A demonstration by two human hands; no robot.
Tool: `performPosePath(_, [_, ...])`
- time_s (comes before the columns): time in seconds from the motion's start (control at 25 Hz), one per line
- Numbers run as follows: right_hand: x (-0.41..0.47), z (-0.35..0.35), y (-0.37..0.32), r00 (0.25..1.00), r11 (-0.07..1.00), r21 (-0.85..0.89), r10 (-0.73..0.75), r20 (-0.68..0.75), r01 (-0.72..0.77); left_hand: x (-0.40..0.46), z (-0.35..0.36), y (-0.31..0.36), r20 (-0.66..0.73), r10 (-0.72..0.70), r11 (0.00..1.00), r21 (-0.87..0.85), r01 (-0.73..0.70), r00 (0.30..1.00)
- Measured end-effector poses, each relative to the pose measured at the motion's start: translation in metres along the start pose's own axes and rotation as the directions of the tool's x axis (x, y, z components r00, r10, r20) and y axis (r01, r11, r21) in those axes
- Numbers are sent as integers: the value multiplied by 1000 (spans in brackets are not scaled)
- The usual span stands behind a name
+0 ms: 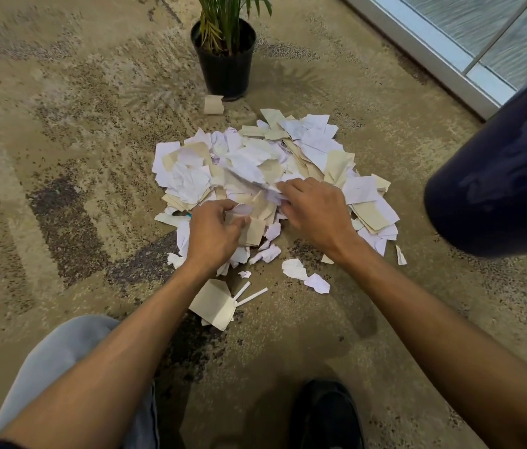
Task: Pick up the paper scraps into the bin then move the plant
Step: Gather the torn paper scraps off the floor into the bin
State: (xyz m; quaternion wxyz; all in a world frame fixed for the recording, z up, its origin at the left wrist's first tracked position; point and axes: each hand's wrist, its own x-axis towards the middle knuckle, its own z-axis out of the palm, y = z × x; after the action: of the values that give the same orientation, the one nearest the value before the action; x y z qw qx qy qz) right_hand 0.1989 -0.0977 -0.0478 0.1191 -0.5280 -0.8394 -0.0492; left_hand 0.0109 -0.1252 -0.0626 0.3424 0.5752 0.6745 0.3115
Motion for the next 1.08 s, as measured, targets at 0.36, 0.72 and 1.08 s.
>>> performPosePath(0.36, [-29,-31,10,952,899,334,307,-19,-283,-18,-24,13,-67,34,999,-40,-36,997])
performPosePath(0.72, [-57,-38,10,888,770,453,329,322,-449,-42,-37,12,-79,8,1000,4,-8,997])
performPosePath(1.08, [-56,-30,-7,920,860,371,244,307,-352,-37,-34,-4,-59,-11,996,89,16,998])
